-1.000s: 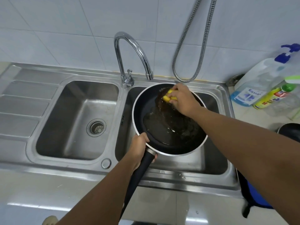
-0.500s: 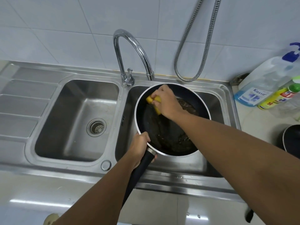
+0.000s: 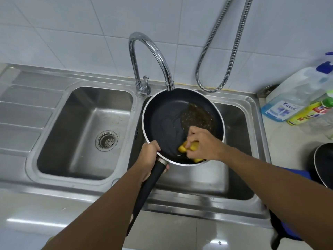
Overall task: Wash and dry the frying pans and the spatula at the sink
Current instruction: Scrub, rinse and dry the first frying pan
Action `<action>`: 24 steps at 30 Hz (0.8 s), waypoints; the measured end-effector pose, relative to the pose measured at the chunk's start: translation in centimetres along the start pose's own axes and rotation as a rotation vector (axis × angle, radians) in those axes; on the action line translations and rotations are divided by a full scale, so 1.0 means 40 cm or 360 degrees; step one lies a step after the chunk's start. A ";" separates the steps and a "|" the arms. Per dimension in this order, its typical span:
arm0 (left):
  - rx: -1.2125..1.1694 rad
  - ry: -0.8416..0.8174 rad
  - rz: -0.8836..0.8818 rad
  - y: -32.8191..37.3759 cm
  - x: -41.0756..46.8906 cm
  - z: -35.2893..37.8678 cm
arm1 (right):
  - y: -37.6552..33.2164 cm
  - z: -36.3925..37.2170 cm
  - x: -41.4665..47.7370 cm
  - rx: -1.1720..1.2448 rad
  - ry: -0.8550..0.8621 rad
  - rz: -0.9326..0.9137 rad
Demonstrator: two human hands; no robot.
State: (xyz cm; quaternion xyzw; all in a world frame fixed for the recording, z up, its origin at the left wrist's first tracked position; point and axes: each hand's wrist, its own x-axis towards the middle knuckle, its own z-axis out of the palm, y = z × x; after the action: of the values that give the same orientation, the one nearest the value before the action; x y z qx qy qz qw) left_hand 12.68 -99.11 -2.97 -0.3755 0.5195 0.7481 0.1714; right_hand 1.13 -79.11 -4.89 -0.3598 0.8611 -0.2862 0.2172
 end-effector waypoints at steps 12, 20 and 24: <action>0.0090 -0.0109 -0.0074 -0.030 -0.020 -0.003 | 0.062 -0.160 0.105 -0.1035 0.0500 0.0354; -0.0065 -0.0302 -0.0233 -0.015 -0.041 -0.012 | 0.076 -0.176 0.144 -0.0618 0.0456 0.0515; 0.0060 -0.0651 -0.0514 -0.012 -0.067 -0.037 | 0.076 -0.196 0.141 -0.0676 0.0541 0.0515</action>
State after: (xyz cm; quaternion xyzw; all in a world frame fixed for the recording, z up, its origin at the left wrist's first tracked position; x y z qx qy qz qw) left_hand 15.32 -99.90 -1.57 -0.2912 0.4211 0.7616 0.3972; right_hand -8.57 -78.93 -2.00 -0.2024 0.9717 -0.1177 0.0328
